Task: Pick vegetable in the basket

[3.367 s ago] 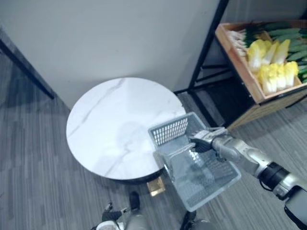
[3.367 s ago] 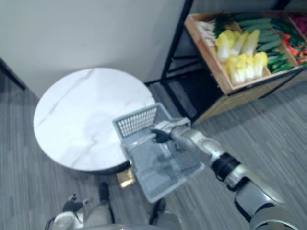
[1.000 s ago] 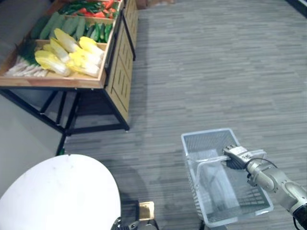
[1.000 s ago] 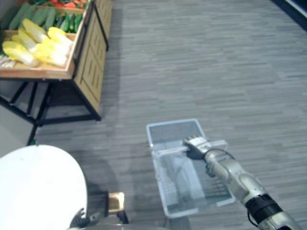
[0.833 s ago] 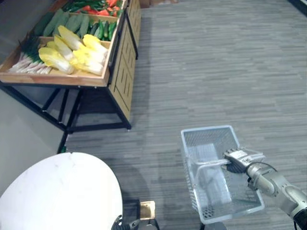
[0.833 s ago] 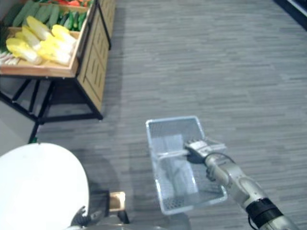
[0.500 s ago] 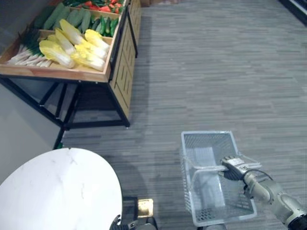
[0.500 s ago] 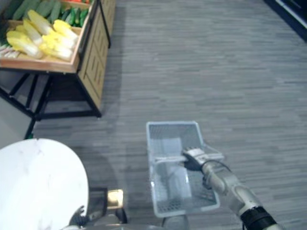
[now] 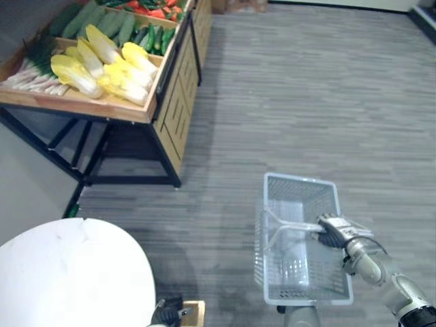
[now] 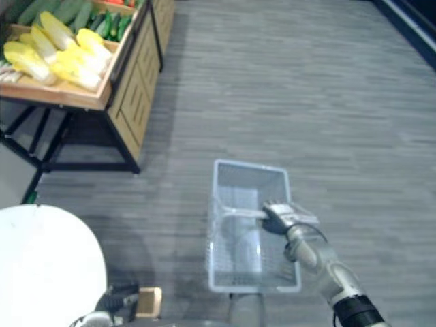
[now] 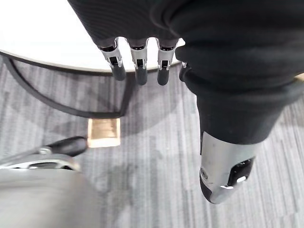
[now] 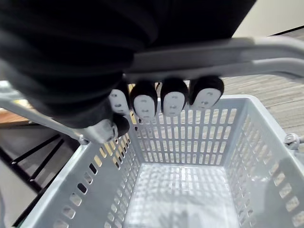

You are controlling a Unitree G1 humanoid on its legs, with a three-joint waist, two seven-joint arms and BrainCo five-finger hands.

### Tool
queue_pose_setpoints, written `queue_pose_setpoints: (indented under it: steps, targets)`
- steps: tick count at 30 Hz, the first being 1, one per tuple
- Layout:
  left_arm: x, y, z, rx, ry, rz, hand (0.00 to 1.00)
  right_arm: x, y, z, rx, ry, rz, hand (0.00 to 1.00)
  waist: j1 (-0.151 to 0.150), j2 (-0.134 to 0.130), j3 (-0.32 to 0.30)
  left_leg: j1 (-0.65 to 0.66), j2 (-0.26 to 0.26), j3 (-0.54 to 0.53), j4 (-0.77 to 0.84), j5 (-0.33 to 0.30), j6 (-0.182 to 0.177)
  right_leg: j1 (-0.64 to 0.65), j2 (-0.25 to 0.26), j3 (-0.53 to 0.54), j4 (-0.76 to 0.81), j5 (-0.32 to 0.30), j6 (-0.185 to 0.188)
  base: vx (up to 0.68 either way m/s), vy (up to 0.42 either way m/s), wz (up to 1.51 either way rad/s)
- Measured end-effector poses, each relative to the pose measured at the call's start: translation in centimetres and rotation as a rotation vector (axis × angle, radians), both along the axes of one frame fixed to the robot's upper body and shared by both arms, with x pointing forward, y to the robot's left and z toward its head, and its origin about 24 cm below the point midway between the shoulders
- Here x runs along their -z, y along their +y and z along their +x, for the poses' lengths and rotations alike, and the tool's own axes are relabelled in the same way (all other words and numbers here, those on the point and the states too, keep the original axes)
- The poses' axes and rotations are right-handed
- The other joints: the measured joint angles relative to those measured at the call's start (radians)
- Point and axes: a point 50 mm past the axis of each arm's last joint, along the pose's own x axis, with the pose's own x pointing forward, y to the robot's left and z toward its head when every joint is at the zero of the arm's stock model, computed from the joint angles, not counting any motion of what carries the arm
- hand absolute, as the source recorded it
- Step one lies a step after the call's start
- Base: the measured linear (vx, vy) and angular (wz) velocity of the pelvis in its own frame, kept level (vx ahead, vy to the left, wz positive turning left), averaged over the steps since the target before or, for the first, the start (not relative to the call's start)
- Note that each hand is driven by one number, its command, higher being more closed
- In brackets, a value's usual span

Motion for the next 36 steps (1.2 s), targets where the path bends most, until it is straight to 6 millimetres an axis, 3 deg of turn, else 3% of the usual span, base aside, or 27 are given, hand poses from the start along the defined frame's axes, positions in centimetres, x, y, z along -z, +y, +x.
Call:
queue_pose_setpoints:
  steps: [1,2,4,6,7,9,12,14,15,16,17,18,20,22,24,25,26,29,30,32,33,34,36]
  targets:
    - [0.2,-0.9,0.0,-0.003,-0.002,-0.024,0.0,-0.4,-0.2,0.4,0.009,-0.012,-0.012,1.0,0.006,0.032,-0.008,-0.036,0.026,-0.014,0.085,0.039,-0.001,-0.03,0.004,-0.008,0.112,-0.085,-0.014,0.48,-0.381,0.26]
    - [0.2,-1.2,0.0,-0.005,-0.001,-0.031,0.0,-0.5,-0.3,0.5,0.013,-0.013,-0.014,1.0,0.0,0.03,-0.007,-0.066,0.031,-0.024,0.147,0.063,-0.002,-0.032,-0.003,-0.019,0.146,-0.119,-0.021,0.51,-0.407,0.33]
    - [0.2,-0.9,-0.1,-0.017,-0.002,-0.024,0.0,-0.3,-0.9,0.1,0.025,0.002,-0.033,1.0,-0.007,0.022,-0.003,-0.169,0.065,-0.033,0.373,0.169,-0.001,0.009,-0.018,-0.055,0.203,-0.193,-0.039,0.47,-0.339,0.44]
    - [0.1,-0.4,-0.3,-0.04,-0.006,-0.012,0.0,-0.4,-1.3,0.0,0.027,0.009,-0.053,1.0,0.008,0.011,0.004,-0.282,0.108,-0.036,0.643,0.416,-0.001,0.12,-0.015,-0.072,0.17,-0.249,-0.064,0.66,-0.332,0.09]
    - [0.0,-0.2,-0.2,-0.045,-0.013,-0.005,0.0,-0.5,-1.4,0.1,0.031,0.004,-0.055,1.0,0.016,0.01,0.005,-0.353,0.112,-0.021,0.798,0.345,0.019,0.181,-0.002,-0.075,0.119,-0.256,-0.066,0.46,-0.193,-0.11]
    - [-0.1,0.0,-0.2,-0.051,-0.014,0.005,0.0,-0.1,-1.3,-0.2,0.042,0.018,-0.044,1.0,0.024,0.006,0.007,-0.428,0.11,0.033,0.908,0.241,0.048,0.289,0.018,-0.09,0.031,-0.255,-0.065,0.39,-0.073,-0.07]
    - [-0.3,0.4,-0.1,-0.065,-0.029,0.012,0.0,0.1,-1.2,-0.3,0.044,0.025,-0.035,1.0,0.035,-0.004,0.013,-0.53,0.076,0.107,0.844,0.16,0.102,0.393,0.029,-0.108,-0.056,-0.25,-0.057,0.39,0.04,-0.06]
    - [-0.5,0.4,0.3,-0.066,-0.045,0.014,0.0,0.4,-1.0,-0.4,0.045,0.03,-0.025,1.0,0.043,-0.009,0.016,-0.577,0.024,0.128,0.629,0.156,0.104,0.432,0.02,-0.119,-0.103,-0.238,-0.035,0.41,0.195,-0.1]
    - [-0.4,0.2,0.2,-0.067,-0.045,0.011,0.0,0.5,-0.9,-0.5,0.047,0.036,-0.022,1.0,0.046,-0.004,0.013,-0.573,-0.02,0.116,0.379,0.203,0.11,0.456,0.018,-0.131,-0.134,-0.232,-0.008,0.37,0.272,-0.12]
    - [-0.3,-0.1,-0.1,-0.073,-0.039,0.003,0.0,0.7,-1.0,-0.8,0.046,0.046,-0.021,1.0,0.049,0.018,0.004,-0.559,-0.047,0.067,0.134,0.359,0.121,0.478,0.033,-0.14,-0.156,-0.236,0.041,0.37,0.286,-0.15]
    - [-0.2,-0.4,-0.4,-0.078,-0.032,-0.005,0.0,0.7,-1.1,-0.8,0.042,0.05,-0.028,1.0,0.052,0.04,-0.002,-0.561,-0.044,0.042,0.067,0.444,0.147,0.489,0.046,-0.139,-0.16,-0.249,0.066,0.37,0.288,0.23]
    - [-0.5,0.5,0.2,-0.069,-0.04,0.024,0.0,1.7,-0.3,-1.1,0.049,0.073,0.014,1.0,0.045,-0.005,0.002,-0.57,-0.095,0.039,0.081,0.433,0.172,0.507,0.011,-0.152,-0.165,-0.251,0.09,0.27,0.199,0.41]
    - [-1.2,1.8,1.0,-0.071,-0.081,0.066,0.0,1.9,0.3,-1.2,0.021,0.083,0.021,1.0,0.055,-0.038,0.001,-0.607,-0.129,0.039,0.126,0.366,0.168,0.513,-0.001,-0.151,-0.18,-0.251,0.089,0.3,0.145,0.54]
    - [-1.0,1.8,0.6,-0.1,-0.072,0.06,0.0,1.3,0.7,-0.6,-0.005,0.055,0.026,1.0,0.074,-0.048,0.005,-0.632,-0.143,0.052,0.241,0.282,0.184,0.567,-0.011,-0.149,-0.229,-0.235,0.093,0.27,0.066,0.09]
    - [-0.6,1.5,-0.8,-0.11,-0.039,0.05,0.0,1.2,1.7,-0.4,-0.037,0.043,0.054,1.0,0.09,-0.049,0.005,-0.614,-0.134,0.08,0.345,0.19,0.19,0.634,-0.027,-0.128,-0.261,-0.197,0.148,0.25,0.06,-0.27]
    - [-0.5,1.3,-0.9,-0.107,-0.031,0.044,0.0,1.2,2.1,-0.3,-0.046,0.04,0.064,1.0,0.096,-0.049,0.002,-0.606,-0.129,0.086,0.347,0.173,0.185,0.632,-0.028,-0.117,-0.255,-0.186,0.15,0.22,0.062,-0.34]
    - [-0.4,0.9,-1.1,-0.106,-0.024,0.035,0.0,1.4,2.6,-0.5,-0.064,0.042,0.082,1.0,0.101,-0.055,-0.003,-0.593,-0.123,0.092,0.333,0.162,0.189,0.611,-0.029,-0.1,-0.218,-0.172,0.159,0.18,0.07,-0.29]
    - [-0.4,1.6,-1.4,-0.093,-0.004,0.056,0.0,2.6,3.5,-1.4,-0.063,0.081,0.122,1.0,0.104,-0.091,-0.017,-0.514,-0.133,0.131,0.213,0.177,0.185,0.437,-0.086,-0.034,0.115,-0.165,0.149,0.16,0.075,-0.13]
    - [-0.4,2.1,-1.8,-0.083,0.008,0.072,0.0,3.2,4.0,-1.7,-0.054,0.105,0.133,1.0,0.105,-0.12,-0.015,-0.458,-0.146,0.154,0.165,0.18,0.183,0.338,-0.118,0.03,0.323,-0.108,0.083,0.2,0.095,-0.09]
    - [-0.6,3.1,-2.3,-0.049,0.033,0.106,0.0,3.9,4.4,-1.7,-0.028,0.124,0.154,1.0,0.103,-0.14,-0.019,-0.373,-0.151,0.156,0.118,0.169,0.2,0.22,-0.13,0.112,0.542,0.118,0.055,0.29,0.101,-0.09]
    - [-0.6,3.2,-2.2,-0.031,0.035,0.113,0.0,3.6,4.5,-1.3,-0.028,0.106,0.16,1.0,0.102,-0.142,-0.018,-0.347,-0.151,0.146,0.113,0.161,0.214,0.183,-0.127,0.123,0.627,0.042,0.046,0.31,0.06,0.1]
    - [-0.7,3.4,-1.9,-0.024,0.031,0.121,0.0,3.4,4.5,-1.0,-0.029,0.096,0.158,1.0,0.094,-0.142,-0.017,-0.311,-0.147,0.127,0.104,0.155,0.223,0.155,-0.117,0.095,0.687,-0.091,0.026,0.34,0.026,0.23]
    - [-1.0,3.3,-1.0,-0.018,0.005,0.12,0.0,3.5,4.6,-1.1,-0.027,0.1,0.162,1.0,0.074,-0.136,-0.018,-0.267,-0.149,0.1,0.076,0.158,0.216,0.137,-0.111,-0.005,0.636,-0.201,-0.001,0.36,-0.022,0.56]
